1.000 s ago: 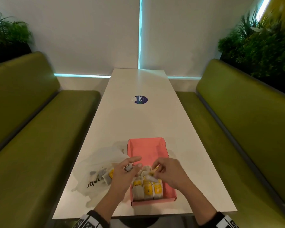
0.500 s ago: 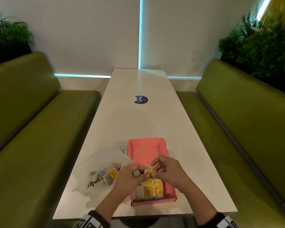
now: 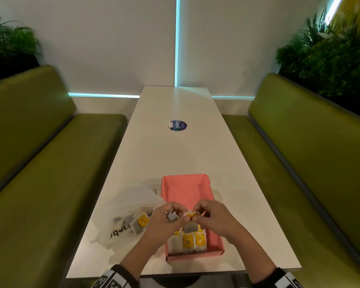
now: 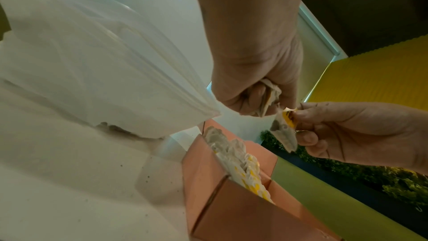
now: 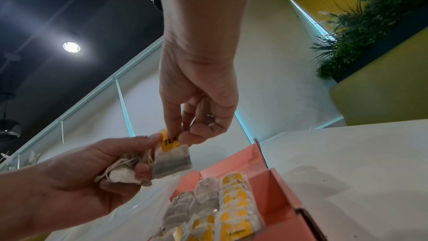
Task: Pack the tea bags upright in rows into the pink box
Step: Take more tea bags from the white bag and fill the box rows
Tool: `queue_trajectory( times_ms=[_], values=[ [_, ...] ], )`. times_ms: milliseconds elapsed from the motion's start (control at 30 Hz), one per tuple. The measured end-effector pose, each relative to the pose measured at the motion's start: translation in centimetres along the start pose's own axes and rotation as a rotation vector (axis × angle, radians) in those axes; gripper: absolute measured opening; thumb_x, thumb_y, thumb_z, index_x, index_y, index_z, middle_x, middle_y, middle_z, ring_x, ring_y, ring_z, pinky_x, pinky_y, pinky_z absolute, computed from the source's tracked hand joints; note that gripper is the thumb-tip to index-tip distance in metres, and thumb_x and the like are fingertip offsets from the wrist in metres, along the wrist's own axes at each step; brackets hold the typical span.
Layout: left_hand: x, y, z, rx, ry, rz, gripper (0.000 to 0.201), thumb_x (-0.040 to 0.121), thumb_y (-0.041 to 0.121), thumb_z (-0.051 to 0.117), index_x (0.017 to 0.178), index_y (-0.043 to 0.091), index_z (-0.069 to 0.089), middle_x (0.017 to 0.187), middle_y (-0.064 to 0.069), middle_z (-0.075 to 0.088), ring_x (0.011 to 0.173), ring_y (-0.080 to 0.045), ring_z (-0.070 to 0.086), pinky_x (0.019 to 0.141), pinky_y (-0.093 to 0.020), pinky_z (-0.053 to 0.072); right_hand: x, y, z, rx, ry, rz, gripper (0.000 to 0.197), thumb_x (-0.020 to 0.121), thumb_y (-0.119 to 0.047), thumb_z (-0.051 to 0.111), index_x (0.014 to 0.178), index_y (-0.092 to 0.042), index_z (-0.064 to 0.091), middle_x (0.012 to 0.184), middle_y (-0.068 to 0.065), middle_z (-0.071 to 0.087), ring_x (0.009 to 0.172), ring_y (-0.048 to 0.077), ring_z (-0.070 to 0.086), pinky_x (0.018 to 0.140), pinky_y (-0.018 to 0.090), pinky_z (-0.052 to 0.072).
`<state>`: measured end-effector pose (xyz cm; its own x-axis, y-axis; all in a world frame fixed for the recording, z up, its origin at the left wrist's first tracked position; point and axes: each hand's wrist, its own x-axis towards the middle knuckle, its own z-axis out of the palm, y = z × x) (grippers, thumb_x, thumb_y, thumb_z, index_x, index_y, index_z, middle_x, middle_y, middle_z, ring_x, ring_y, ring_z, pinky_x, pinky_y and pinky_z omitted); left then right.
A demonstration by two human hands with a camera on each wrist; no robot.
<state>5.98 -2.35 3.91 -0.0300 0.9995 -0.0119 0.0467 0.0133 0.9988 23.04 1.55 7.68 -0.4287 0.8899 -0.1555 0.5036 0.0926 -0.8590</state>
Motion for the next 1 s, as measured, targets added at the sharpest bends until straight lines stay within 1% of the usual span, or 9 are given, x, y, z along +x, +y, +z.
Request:
queue_trajectory(
  times_ms=[100, 233, 367, 467, 567, 667, 733, 833, 1000],
  values=[
    [0.00, -0.21, -0.15, 0.034, -0.024, 0.003, 0.024, 0.080, 0.012, 0.072, 0.099, 0.025, 0.068, 0.067, 0.014, 0.061, 0.067, -0.004, 0.057, 0.065, -0.023, 0.049, 0.14, 0.17, 0.15, 0.077, 0.038, 0.020, 0.008, 0.081, -0.006, 0.066, 0.086, -0.011, 0.063, 0.074, -0.002, 0.062, 0.056, 0.009, 0.056, 0.062, 0.027, 0.049],
    [0.03, -0.41, -0.10, 0.048, 0.008, -0.006, 0.005, 0.080, 0.017, 0.072, 0.084, 0.020, 0.073, 0.068, 0.010, 0.066, 0.063, -0.003, 0.057, 0.062, -0.022, 0.047, 0.16, 0.58, 0.32, 0.135, 0.038, 0.028, 0.022, 0.076, -0.013, 0.074, 0.090, -0.027, 0.068, 0.085, 0.000, 0.063, 0.068, 0.010, 0.055, 0.066, 0.020, 0.050],
    [0.04, -0.28, 0.06, 0.017, 0.015, -0.015, 0.007, 0.078, 0.018, 0.074, 0.076, 0.024, 0.072, 0.067, 0.006, 0.065, 0.061, -0.006, 0.056, 0.061, -0.025, 0.047, 0.30, 0.95, 0.58, 0.111, 0.048, 0.018, 0.006, 0.081, -0.018, 0.070, 0.086, -0.014, 0.070, 0.084, 0.003, 0.071, 0.078, 0.014, 0.061, 0.076, 0.029, 0.050],
    [0.09, -0.23, 0.05, 0.002, 0.013, -0.023, 0.011, 0.082, 0.015, 0.070, 0.075, 0.024, 0.072, 0.065, 0.007, 0.064, 0.059, -0.010, 0.055, 0.061, -0.028, 0.047, 0.34, 0.97, 0.61, 0.085, 0.035, 0.024, 0.010, 0.085, -0.015, 0.065, 0.086, -0.005, 0.066, 0.079, 0.006, 0.063, 0.074, 0.011, 0.053, 0.070, 0.023, 0.043],
    [0.24, -0.17, 0.03, -0.008, 0.043, -0.045, 0.019, 0.083, 0.011, 0.069, 0.072, 0.026, 0.072, 0.070, 0.004, 0.067, 0.066, -0.013, 0.058, 0.068, -0.035, 0.053, 0.37, 0.82, 0.46, 0.012, 0.014, 0.026, 0.014, 0.088, -0.014, 0.061, 0.084, -0.001, 0.061, 0.078, 0.002, 0.056, 0.073, 0.009, 0.048, 0.067, 0.020, 0.040],
    [0.23, -0.13, 0.02, 0.004, 0.076, -0.042, 0.022, 0.082, 0.009, 0.069, 0.070, 0.028, 0.072, 0.075, 0.003, 0.070, 0.072, -0.012, 0.063, 0.073, -0.038, 0.056, 0.39, 0.55, 0.31, -0.020, 0.001, 0.030, 0.013, 0.088, -0.014, 0.060, 0.077, -0.008, 0.058, 0.072, 0.000, 0.050, 0.069, 0.009, 0.044, 0.063, 0.019, 0.038],
    [0.18, -0.13, -0.05, 0.006, 0.092, -0.024, 0.020, 0.081, 0.009, 0.070, 0.071, 0.026, 0.072, 0.079, 0.003, 0.071, 0.074, -0.010, 0.064, 0.073, -0.037, 0.057, 0.40, 0.48, 0.20, -0.025, 0.003, 0.030, 0.020, 0.088, -0.013, 0.060, 0.069, -0.015, 0.053, 0.065, -0.004, 0.045, 0.063, 0.007, 0.040, 0.058, 0.015, 0.035],
    [0.19, -0.19, -0.20, 0.006, 0.101, -0.008, 0.015, 0.081, 0.008, 0.071, 0.074, 0.021, 0.072, 0.082, 0.005, 0.070, 0.074, -0.011, 0.064, 0.070, -0.035, 0.057, 0.29, 0.39, -0.02, -0.025, 0.025, 0.040, 0.025, 0.088, -0.012, 0.060, 0.066, -0.016, 0.050, 0.061, -0.006, 0.042, 0.055, 0.004, 0.037, 0.051, 0.009, 0.032],
    [0.08, -0.36, -0.58, 0.076, -0.012, 0.028, 0.018, 0.082, 0.014, 0.071, 0.071, 0.027, 0.069, 0.086, 0.008, 0.067, 0.080, -0.010, 0.063, 0.071, -0.029, 0.054, 0.26, 0.34, -0.13, 0.020, 0.123, 0.048, 0.035, 0.088, -0.011, 0.061, 0.058, -0.022, 0.046, 0.057, -0.009, 0.041, 0.052, 0.002, 0.036, 0.048, 0.008, 0.031]
  ],
)
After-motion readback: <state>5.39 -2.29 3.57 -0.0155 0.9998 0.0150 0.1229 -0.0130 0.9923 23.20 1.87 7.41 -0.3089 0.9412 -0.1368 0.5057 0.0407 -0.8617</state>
